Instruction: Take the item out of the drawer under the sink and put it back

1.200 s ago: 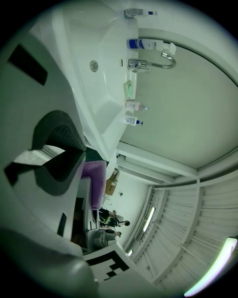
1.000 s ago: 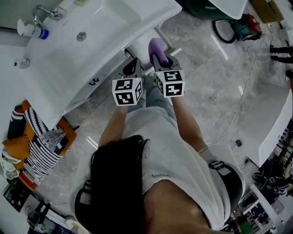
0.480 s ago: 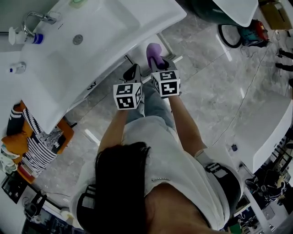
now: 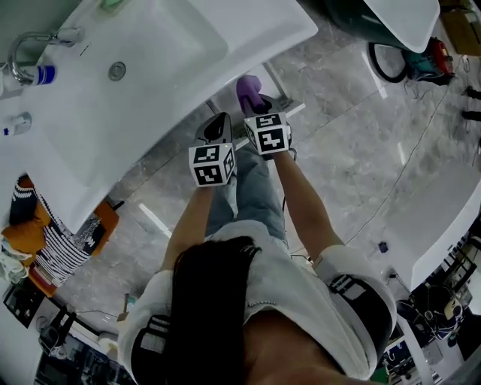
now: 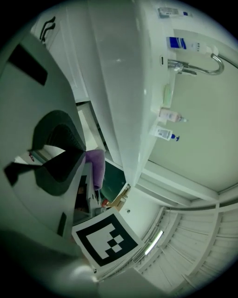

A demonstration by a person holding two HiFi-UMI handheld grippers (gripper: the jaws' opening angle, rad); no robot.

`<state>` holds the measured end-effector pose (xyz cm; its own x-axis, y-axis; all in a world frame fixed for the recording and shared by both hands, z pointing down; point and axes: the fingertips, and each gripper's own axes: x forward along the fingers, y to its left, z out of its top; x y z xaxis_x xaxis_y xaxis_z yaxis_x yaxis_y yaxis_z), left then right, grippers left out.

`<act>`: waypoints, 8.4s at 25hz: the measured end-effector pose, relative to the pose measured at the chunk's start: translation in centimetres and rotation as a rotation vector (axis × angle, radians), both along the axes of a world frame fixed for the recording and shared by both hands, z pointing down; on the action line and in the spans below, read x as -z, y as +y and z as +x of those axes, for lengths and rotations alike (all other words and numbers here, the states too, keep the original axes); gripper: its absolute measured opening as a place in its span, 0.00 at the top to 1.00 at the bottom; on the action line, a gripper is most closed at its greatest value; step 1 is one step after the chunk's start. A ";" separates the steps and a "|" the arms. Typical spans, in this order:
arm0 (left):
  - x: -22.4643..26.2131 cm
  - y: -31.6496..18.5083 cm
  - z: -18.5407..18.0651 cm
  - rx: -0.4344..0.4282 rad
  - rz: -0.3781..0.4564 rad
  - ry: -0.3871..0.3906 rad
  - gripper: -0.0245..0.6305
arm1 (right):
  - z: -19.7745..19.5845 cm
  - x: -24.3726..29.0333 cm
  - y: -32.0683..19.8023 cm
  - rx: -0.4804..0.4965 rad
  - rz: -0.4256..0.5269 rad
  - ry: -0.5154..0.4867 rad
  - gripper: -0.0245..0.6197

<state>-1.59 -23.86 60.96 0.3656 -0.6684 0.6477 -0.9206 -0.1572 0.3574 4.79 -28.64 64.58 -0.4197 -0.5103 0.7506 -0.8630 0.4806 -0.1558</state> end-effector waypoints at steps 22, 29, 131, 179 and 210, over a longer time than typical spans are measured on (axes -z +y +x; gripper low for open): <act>-11.0 -3.8 -0.7 0.110 -0.113 -0.027 0.96 | -1.2 -11.7 -3.4 0.089 -0.135 0.014 0.88; -12.0 -3.7 -1.2 0.097 -0.132 -0.050 0.96 | -1.5 -13.2 -3.4 0.071 -0.201 0.006 0.87; 18.5 4.2 -2.7 -0.068 0.386 0.134 0.96 | -4.1 24.3 9.9 -0.139 0.478 -0.089 0.94; 0.4 -1.6 -0.1 -0.019 -0.051 0.005 0.96 | -0.9 1.9 1.8 0.052 -0.059 -0.012 0.60; -11.2 -3.5 -0.5 0.052 -0.243 -0.048 0.96 | -2.3 -12.0 -1.0 0.120 -0.278 0.072 0.52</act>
<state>-2.07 -27.36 72.21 0.2998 -0.5078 0.8076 -0.9421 -0.0242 0.3345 2.52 -29.61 76.60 -0.4052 -0.2307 0.8846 -0.8161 0.5275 -0.2363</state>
